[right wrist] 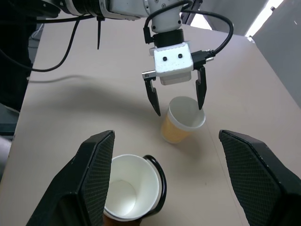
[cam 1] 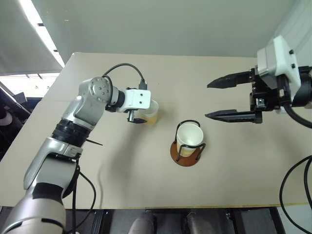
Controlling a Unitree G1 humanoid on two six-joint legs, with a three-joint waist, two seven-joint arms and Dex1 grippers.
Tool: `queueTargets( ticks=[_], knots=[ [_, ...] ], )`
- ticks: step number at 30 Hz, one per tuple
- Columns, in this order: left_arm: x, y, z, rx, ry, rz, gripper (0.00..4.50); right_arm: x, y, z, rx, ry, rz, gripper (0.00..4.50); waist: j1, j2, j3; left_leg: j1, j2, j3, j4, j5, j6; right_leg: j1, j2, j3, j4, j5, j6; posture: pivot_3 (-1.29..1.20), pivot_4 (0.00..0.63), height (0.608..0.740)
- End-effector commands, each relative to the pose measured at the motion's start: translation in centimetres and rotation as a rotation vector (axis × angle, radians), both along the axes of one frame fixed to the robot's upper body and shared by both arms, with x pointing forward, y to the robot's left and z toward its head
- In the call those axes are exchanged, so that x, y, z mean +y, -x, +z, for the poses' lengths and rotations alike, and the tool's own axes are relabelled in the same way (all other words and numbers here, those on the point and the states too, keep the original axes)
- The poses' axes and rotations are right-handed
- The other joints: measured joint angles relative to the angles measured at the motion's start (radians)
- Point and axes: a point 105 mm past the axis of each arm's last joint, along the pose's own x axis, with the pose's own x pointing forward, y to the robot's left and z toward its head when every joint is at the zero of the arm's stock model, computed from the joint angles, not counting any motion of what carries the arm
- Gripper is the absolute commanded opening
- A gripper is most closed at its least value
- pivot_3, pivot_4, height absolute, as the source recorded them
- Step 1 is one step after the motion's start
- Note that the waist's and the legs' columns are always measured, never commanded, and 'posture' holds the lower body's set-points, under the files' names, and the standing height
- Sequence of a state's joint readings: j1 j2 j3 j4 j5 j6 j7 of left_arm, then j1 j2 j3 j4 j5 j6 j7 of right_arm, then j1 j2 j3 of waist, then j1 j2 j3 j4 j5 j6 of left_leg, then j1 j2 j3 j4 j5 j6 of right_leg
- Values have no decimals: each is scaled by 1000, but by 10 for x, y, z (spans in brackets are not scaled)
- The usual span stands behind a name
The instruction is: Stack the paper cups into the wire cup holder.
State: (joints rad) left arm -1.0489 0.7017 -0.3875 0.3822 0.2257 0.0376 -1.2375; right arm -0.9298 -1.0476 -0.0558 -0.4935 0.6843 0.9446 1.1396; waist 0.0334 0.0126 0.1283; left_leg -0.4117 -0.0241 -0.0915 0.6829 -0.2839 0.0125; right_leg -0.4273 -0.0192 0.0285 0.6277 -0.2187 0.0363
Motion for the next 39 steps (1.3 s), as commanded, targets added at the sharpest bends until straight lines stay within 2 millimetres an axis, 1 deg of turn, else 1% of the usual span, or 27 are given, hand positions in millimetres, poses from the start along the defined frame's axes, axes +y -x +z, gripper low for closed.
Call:
queueTargets(
  ticks=[1, 7, 10, 13, 15, 16, 17, 18, 20, 21, 26, 29, 32, 36, 39],
  knots=[
    [-6, 0, 5, -20, -8, -33, 4500, -1, 4, 6, -43, 0, 1, 3600, 0, 0, 0, 0, 0, 0, 0, 0, 0, 0, 0, 0, 0, 0, 0, 0, 150, 740],
    [-15, 0, -6, 16, -16, -62, 4500, -3, 3, 5, -43, 1, -10, 3600, 1, 0, 0, -2, 0, 0, 1, 0, 0, -1, 0, 0, 0, 0, 0, 0, 150, 740],
    [-16, -2, -9, 27, -20, -62, 3917, -3, 3, 5, -45, 0, -12, 3621, 1, 0, 0, -2, 0, 0, 1, 0, 0, -2, 0, 0, 1, 0, 0, 0, 150, 740],
    [-10, -9, -21, 67, -23, -19, 2783, -2, 1, 5, -50, -11, -17, 3621, 1, 0, 0, -2, 0, 0, 1, 0, 0, -2, 0, 0, 1, 0, 0, 0, 150, 740],
    [-8, -11, -24, 79, -17, -9, 2058, -2, 0, 6, -56, -19, -19, 3621, 1, 0, 0, -2, 0, 0, 1, 0, 0, -2, 0, 0, 1, 0, 0, 0, 150, 740],
    [-8, -11, -24, 80, -16, -9, 1644, -3, 0, 6, -57, -23, -21, 3621, 1, 0, 0, -2, 0, 0, 1, 0, 0, -2, 0, 0, 1, 0, 0, 0, 150, 740],
    [-8, -11, -23, 81, -16, -12, 1322, -3, -1, 6, -60, -27, -22, 3621, 2, 0, 0, -3, 0, 0, 1, 0, 0, -3, 0, 0, 1, 0, 0, 0, 150, 740],
    [-9, -10, -22, 87, -6, -19, 884, -4, -1, 7, -67, -38, -16, 3621, 2, 0, 0, -3, 0, 0, 1, 0, 0, -3, 0, 0, 1, 0, 0, 0, 150, 740],
    [-13, -6, -16, 103, 23, -38, 160, -6, -2, 7, -70, -48, -15, 3621, 2, 0, 0, -4, 0, 0, 2, 0, 0, -4, 0, 0, 1, 0, 1, 0, 150, 740],
    [-15, -4, -12, 108, 34, -49, 10, -7, -3, 7, -70, -50, -15, 3621, 3, 0, 0, -5, 0, 0, 3, 0, 0, -4, 0, 0, 1, 0, 1, 0, 150, 740],
    [-24, 14, 11, 136, 93, -129, 10, -24, -4, -6, -9, 20, -36, 3621, 12, 0, 0, -8, 0, 0, 5, 0, 0, -6, 0, 0, 3, 1, 1, 0, 150, 740],
    [-30, 27, 27, 147, 130, -180, 10, -29, -2, -12, 16, 48, -28, 3621, 11, 0, 0, -9, 0, 1, 5, 0, 0, -6, 0, 0, 5, 1, 1, 0, 150, 740],
    [-36, 43, 45, 174, 181, -231, 10, -35, 0, -18, 48, 69, -19, 3621, 11, 0, 0, -9, 0, 1, 6, 0, 0, -6, 0, 0, 6, 1, 1, 0, 150, 740],
    [-45, 68, 66, 200, 223, -326, 10, -48, -1, -29, 91, 128, -40, 3621, 12, 0, 0, -9, 0, 1, 9, 0, 0, -6, 0, 0, 8, 1, 1, 0, 150, 740],
    [-51, 86, 81, 224, 263, -386, 10, -54, -3, -34, 87, 170, -54, 3621, 12, 0, 0, -8, 0, 1, 11, 0, 0, -6, 0, 0, 8, 1, 1, 0, 150, 740]
  ],
)
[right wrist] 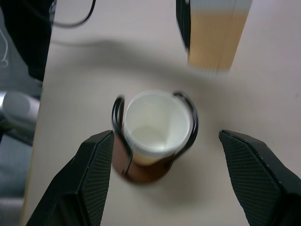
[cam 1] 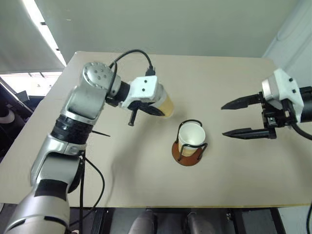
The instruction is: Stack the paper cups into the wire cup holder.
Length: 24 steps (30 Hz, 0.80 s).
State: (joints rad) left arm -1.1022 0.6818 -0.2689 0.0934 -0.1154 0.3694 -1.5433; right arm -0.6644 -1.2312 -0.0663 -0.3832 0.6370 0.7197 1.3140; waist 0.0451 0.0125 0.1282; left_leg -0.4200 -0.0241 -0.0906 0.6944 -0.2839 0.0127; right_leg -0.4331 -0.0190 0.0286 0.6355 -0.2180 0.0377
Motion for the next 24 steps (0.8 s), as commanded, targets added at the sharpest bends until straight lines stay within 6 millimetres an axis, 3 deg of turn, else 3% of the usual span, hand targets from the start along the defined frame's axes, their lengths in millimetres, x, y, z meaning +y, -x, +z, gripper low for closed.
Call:
queueTargets(
  ticks=[1, 11, 24],
  knots=[
    [-10, 25, 34, -31, 69, -92, 10, -7, 1, 9, -62, 34, -1, 3621, 0, 0, 0, 0, 0, 0, 2, 0, 0, 0, 0, 0, 0, 0, 0, 0, 150, 740],
    [-28, 49, 56, 15, 76, -218, 10, -6, 8, 10, -40, 40, 6, 3621, -1, 0, 0, 4, 0, 0, 7, 1, 2, 2, 0, 0, 9, 0, 0, 0, 150, 740],
    [-35, 48, 28, 92, -27, -270, 10, -4, 17, 58, -144, 6, 3, 3621, -4, 0, 0, 3, 0, 0, 7, 1, 2, 3, 0, 0, 8, 0, 0, 0, 150, 740]
  ],
)
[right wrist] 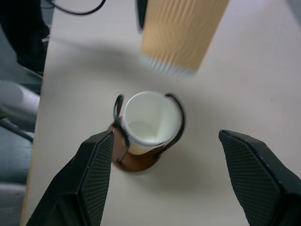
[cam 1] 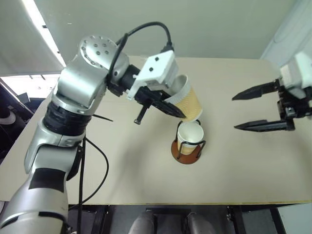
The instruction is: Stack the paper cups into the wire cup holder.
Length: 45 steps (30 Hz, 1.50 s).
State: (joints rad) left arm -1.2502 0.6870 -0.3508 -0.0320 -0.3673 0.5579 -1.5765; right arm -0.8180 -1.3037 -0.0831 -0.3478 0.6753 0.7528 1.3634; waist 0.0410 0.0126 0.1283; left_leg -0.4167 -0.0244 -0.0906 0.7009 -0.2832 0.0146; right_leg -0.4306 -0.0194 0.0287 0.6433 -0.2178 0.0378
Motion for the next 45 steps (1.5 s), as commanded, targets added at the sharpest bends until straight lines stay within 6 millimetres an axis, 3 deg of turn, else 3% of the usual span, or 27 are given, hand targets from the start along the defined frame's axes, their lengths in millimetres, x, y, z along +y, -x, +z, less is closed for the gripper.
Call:
queueTargets(
  ticks=[1, 8, 19, 27, 34, 41, 45],
  knots=[
    [1, 0, -6, -18, -48, -41, 10, -1, 8, 19, -61, -8, -8, 3621, 0, 0, 0, 0, 0, 0, 0, 0, 0, 0, 0, 0, 0, 0, 0, 0, 150, 740],
    [-7, -12, -22, -93, -120, -75, 10, 1, 16, 18, -54, 8, -12, 3621, 0, 0, 0, 0, 0, 0, 0, 0, 0, 0, 0, 0, 0, 0, 0, 0, 150, 740],
    [-17, -8, -36, -110, -140, -154, 10, -1, 22, 21, -76, 9, -50, 3621, 1, 0, 0, -1, 0, 0, 0, 0, 0, 0, 0, 0, -1, 0, 0, 0, 150, 740],
    [-19, -19, -53, -160, -189, -165, 10, -2, 22, 17, -69, -8, -64, 3621, 3, 0, 0, -1, 0, 0, 0, 0, 0, 0, 0, 0, -1, 0, 0, 0, 150, 740],
    [-24, -29, -56, -188, -194, -160, 10, -2, 21, 15, -71, -21, -68, 3621, 4, 0, 0, -1, 0, 0, 0, 0, 1, 0, 0, 0, 0, 0, 1, 0, 150, 740],
    [-29, -24, -62, -164, -198, -184, 10, -4, 22, 15, -73, -20, -78, 3621, 5, 0, 0, -2, 0, 0, 0, 0, 1, 0, 0, 0, -1, 0, 1, 0, 150, 740],
    [-29, -21, -65, -168, -217, -209, 1001, -5, 22, 15, -72, -15, -83, 3621, 5, 0, 0, -2, 0, 0, 0, 0, 1, 0, 0, 0, 0, 0, 1, 0, 150, 740]
  ],
)
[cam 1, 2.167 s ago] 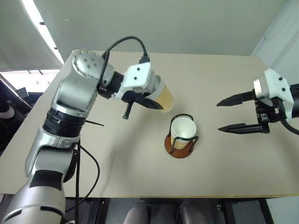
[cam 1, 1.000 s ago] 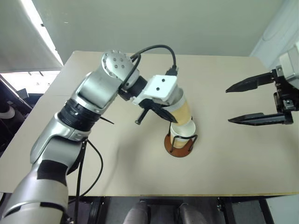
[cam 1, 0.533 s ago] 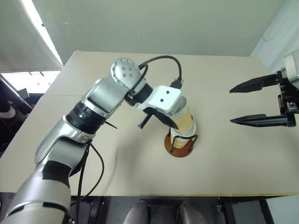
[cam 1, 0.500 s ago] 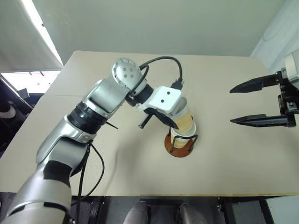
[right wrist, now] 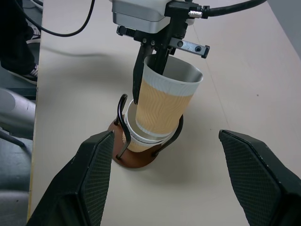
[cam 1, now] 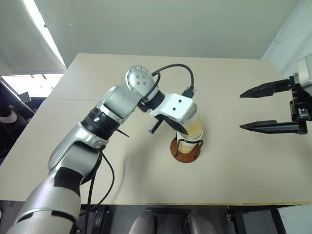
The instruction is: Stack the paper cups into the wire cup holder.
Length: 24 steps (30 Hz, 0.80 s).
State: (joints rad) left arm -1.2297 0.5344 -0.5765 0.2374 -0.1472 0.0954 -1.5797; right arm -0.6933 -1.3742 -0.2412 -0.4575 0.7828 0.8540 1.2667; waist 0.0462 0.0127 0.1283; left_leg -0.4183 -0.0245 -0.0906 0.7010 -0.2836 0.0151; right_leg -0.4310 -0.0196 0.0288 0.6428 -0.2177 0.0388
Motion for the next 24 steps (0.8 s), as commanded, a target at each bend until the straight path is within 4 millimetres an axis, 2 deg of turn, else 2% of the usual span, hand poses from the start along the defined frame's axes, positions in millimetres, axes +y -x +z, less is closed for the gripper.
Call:
queueTargets(
  ticks=[1, 5, 10, 19, 24],
  knots=[
    [1, 9, 1, -23, -37, -68, 1312, -2, 6, 13, -67, 5, -5, 3621, 0, 0, 0, 0, 0, 0, 0, 0, 0, 0, 0, 0, 0, 0, 0, 0, 150, 740],
    [1, 8, 4, -33, -38, -67, 2821, -4, 4, 13, -68, 7, -10, 3621, 0, 0, 0, 0, 0, 0, 0, 0, 0, 0, 0, 0, 0, 0, 0, 0, 150, 740],
    [-1, 6, 9, -33, -3, -54, 4482, -5, 1, 12, -71, 8, -15, 3621, 2, 0, 0, 0, 0, 0, 0, 0, 0, 0, 0, 0, 0, 0, 0, 0, 150, 740],
    [-2, 4, 14, -34, 25, -37, 4482, -8, -5, 14, -84, 9, -22, 3621, 2, 0, 0, 0, 0, 0, 0, 0, 0, 0, 0, 0, 0, 0, 0, 0, 150, 740],
    [0, 10, 13, -8, 18, -50, 4482, -8, -5, 15, -87, 10, -24, 3621, 3, 0, 0, 0, 0, 0, 0, 0, 0, 0, 0, 0, 0, 0, 0, 0, 150, 740]
  ],
)
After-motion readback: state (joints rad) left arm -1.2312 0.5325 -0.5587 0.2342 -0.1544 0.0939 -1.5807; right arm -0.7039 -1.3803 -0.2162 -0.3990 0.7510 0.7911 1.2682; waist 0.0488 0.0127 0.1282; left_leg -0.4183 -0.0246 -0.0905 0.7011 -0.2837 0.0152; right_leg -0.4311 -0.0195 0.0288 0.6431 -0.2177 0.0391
